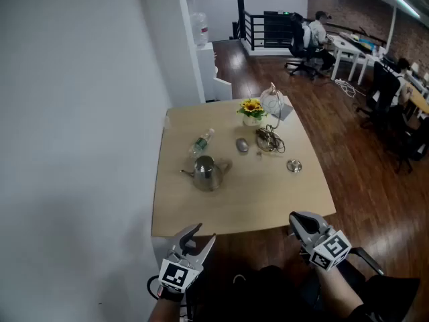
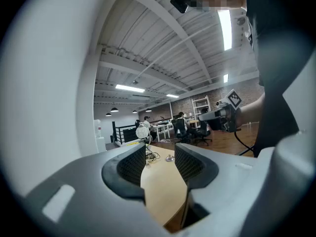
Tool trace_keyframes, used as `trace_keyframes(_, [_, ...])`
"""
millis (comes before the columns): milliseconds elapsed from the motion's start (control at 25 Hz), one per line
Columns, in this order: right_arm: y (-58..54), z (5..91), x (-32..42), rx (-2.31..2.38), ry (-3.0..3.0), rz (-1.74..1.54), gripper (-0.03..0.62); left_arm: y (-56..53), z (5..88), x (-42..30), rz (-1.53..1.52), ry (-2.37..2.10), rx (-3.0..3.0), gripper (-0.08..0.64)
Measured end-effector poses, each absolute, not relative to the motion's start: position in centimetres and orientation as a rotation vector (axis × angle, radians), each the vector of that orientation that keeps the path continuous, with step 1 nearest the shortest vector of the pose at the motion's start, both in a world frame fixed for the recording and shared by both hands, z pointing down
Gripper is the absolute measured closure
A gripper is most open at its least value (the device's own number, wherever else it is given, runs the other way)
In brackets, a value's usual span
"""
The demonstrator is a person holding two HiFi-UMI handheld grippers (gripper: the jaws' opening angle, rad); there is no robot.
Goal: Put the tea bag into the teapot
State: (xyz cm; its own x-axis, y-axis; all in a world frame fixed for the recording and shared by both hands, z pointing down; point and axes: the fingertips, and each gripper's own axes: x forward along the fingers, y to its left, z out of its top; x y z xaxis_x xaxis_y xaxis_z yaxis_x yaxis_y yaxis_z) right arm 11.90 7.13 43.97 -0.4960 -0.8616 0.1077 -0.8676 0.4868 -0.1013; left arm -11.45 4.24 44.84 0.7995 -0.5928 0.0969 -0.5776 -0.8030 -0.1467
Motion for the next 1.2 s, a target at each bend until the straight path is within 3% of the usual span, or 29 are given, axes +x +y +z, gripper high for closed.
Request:
trace_keyframes(360, [0.7, 46.0, 12.8, 1.505, -2.658, 0.249, 0.552, -0.6, 46.1, -10.7, -0.233, 0.977, -2.884, 0.382])
trace_keyframes(1200, [-25.6, 53.5, 19.8, 1.156, -2.538, 0.206, 0.505, -19.1, 48.9, -3.6, -0.411, 1.214, -2.851, 0.38])
